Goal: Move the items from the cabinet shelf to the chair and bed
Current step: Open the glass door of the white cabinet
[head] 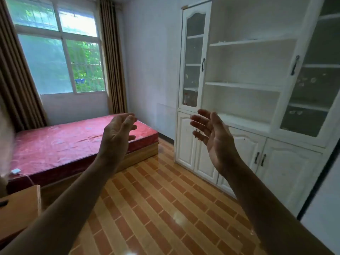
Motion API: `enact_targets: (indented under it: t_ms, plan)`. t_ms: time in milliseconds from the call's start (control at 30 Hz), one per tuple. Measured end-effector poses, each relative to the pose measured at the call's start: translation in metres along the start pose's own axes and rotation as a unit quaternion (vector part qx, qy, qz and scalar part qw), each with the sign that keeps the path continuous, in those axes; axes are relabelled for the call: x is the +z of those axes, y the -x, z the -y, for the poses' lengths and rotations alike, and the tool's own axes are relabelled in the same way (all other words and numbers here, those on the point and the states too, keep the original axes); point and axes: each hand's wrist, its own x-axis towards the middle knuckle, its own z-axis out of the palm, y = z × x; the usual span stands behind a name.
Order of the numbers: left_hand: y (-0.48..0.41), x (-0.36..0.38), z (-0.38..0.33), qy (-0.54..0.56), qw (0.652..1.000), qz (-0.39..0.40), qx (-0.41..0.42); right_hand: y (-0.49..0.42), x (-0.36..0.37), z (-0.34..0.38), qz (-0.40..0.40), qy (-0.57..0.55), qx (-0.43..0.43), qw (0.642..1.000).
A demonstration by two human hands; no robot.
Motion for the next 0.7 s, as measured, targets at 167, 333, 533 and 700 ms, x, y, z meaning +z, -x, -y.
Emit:
enact_targets:
  t_ms: [167,333,533,700]
  plan:
    - [-0.060,0.050,0.040,-0.007,1.000,0.003,-0.006,-0.074,-0.022,-0.030,0.001,-0.040,-0.003,0.999]
    - [-0.131,0.101,0.065,0.019,1.000,0.006,-0.017,-0.159,-0.049,-0.056,-0.012,-0.037,-0.006,0.999]
    - [-0.203,0.145,0.095,0.041,0.999,0.014,-0.030,-0.232,-0.063,-0.090,-0.018,-0.026,0.013,0.999]
    - [-0.257,0.172,0.126,0.044,0.998,0.023,-0.028,-0.292,-0.074,-0.113,-0.035,-0.029,0.000,0.999]
